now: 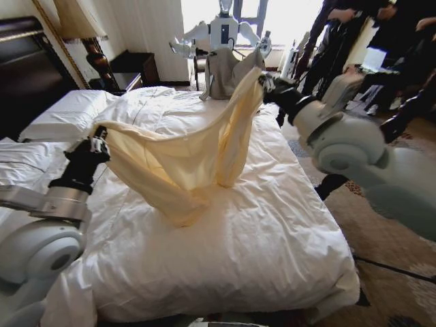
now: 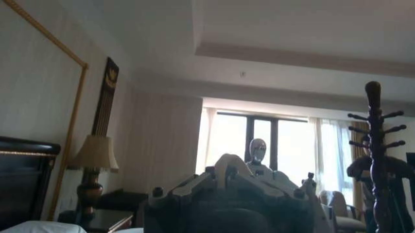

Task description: Pick up the clothes from the bed and hang them on the clothes hanger.

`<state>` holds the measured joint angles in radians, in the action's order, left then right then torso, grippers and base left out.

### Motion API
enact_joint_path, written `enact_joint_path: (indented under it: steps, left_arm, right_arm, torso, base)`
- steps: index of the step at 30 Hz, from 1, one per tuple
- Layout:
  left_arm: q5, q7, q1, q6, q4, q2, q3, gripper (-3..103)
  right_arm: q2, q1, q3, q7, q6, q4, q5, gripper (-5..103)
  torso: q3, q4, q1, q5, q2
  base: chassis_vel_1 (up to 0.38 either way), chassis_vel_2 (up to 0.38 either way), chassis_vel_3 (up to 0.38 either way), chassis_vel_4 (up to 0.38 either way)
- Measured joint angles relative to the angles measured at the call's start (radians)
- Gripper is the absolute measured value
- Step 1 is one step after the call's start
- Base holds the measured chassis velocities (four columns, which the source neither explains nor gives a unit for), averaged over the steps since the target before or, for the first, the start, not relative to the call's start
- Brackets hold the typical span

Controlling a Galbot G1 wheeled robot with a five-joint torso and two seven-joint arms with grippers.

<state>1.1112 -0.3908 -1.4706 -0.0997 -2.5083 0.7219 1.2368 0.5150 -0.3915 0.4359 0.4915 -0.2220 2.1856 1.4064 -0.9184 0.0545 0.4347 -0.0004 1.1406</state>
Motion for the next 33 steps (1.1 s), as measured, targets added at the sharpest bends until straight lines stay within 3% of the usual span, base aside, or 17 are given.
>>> enact_joint_path:
  steps: [3,7,10,14,18,24,28,33]
  left_arm:
    - [0.121,-0.001,-0.069,-0.025,0.000,-0.006,0.173,2]
    - [0.189,-0.009,-0.106,-0.046,0.001,0.002,0.278,2]
    - [0.264,-0.035,-0.138,-0.065,0.002,0.015,0.415,2]
    - [0.296,-0.038,-0.152,-0.067,0.003,0.018,0.495,2]
    - [0.334,0.010,-0.206,-0.054,0.003,0.042,0.639,2]
    - [0.383,0.049,-0.216,-0.044,0.005,0.045,0.669,2]
    - [0.382,0.084,-0.185,-0.054,0.006,0.031,0.566,2]
    - [0.330,0.110,-0.175,-0.067,0.007,0.057,0.451,2]
  right_arm:
    - [-0.058,-0.087,-0.004,0.006,-0.009,0.070,0.076,0]
    - [-0.127,-0.119,-0.039,0.017,-0.032,0.138,0.144,0]
    - [-0.240,-0.123,-0.147,0.019,-0.051,0.216,0.267,0]
    - [-0.302,-0.120,-0.210,0.008,-0.052,0.247,0.346,0]
    - [-0.396,-0.149,-0.292,-0.025,-0.057,0.277,0.476,0]
    - [-0.475,-0.158,-0.339,-0.063,-0.058,0.310,0.524,0]
    - [-0.552,-0.139,-0.366,-0.075,-0.058,0.320,0.565,0]
    - [-0.555,-0.137,-0.296,-0.073,-0.058,0.320,0.541,0]
  torso:
    - [0.000,-0.0004,0.000,-0.0004,0.000]
    - [0.000,-0.0002,0.000,-0.0004,0.000]
    - [0.000,0.0002,0.000,0.0001,0.000]
    - [0.000,0.0002,0.000,0.0001,0.000]
    - [0.000,0.0000,0.000,0.0001,0.000]
    - [0.000,-0.0008,0.000,-0.0002,0.000]
    - [0.000,0.0008,0.000,-0.0001,0.000]
    - [0.000,-0.0004,0.000,0.0004,0.000]
  base:
    - [0.000,0.000,0.000,0.000]
    - [0.000,0.000,0.000,0.000]
    - [0.000,0.000,0.000,0.000]
    - [0.000,0.000,0.000,0.000]
    - [0.000,0.000,0.000,0.000]
    - [0.000,0.000,0.000,0.000]
    - [0.000,0.000,0.000,0.000]
    - [0.000,0.000,0.000,0.000]
